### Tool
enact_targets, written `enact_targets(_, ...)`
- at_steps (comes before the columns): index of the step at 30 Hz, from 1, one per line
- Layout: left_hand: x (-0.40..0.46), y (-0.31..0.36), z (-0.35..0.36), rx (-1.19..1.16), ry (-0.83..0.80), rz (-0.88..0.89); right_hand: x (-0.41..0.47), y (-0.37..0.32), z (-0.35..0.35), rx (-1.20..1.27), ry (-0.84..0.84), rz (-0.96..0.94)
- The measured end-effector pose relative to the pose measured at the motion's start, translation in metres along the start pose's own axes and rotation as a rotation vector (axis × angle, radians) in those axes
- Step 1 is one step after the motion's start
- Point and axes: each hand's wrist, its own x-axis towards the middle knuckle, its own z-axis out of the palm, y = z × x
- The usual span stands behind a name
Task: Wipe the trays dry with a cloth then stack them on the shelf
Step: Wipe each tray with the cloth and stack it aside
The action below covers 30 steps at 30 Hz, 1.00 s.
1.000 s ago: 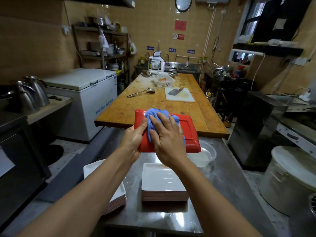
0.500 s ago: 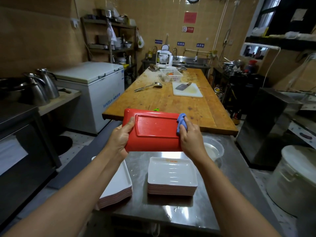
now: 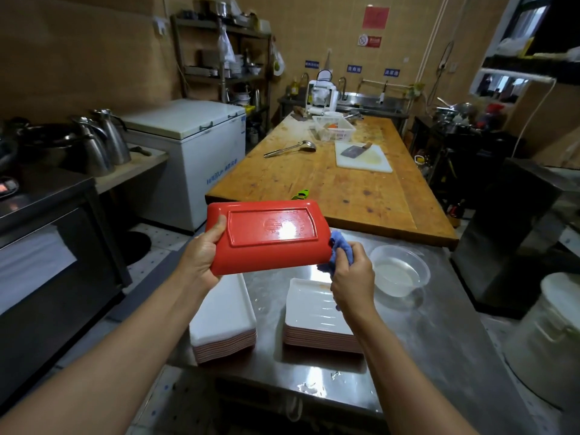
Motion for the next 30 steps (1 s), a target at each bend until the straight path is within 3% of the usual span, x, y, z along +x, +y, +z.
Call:
enact_targets(4,0.0,0.006,-0.018,0.065,0.062,0.056,-0.003,0.005,0.005,-0.079,-0.038,0.031)
enact_targets(7,-0.003,0.012,-0.033,0.207,0.101,0.209,-0.002,0.002,0.009,-0.044,-0.089,0.105)
enact_targets(12,-0.004,0.015,-0.057,1.07,0.138,0.663,0.0,-0.008,0.017,0.049,-0.18,0.226)
enact_targets(14,-0.007,0.007,-0.062,1.278,0.085,0.76,-0.003,-0.008,0.022,0.036,-0.211,0.25)
enact_targets(18,-0.008,-0.016,-0.07,1.641,-0.019,0.792,-0.007,0.003,0.031,-0.005,-0.262,0.294)
enact_targets(23,-0.003,-0.051,-0.079,2.112,-0.103,0.685,-0.01,0.022,0.038,-0.048,-0.29,0.317)
enact_targets(26,-0.003,-0.066,-0.084,2.22,-0.166,0.591,-0.011,0.032,0.04,-0.059,-0.308,0.323)
enact_targets(30,-0.009,-0.078,-0.088,2.23,-0.265,0.808,-0.008,0.044,0.04,-0.073,-0.323,0.311)
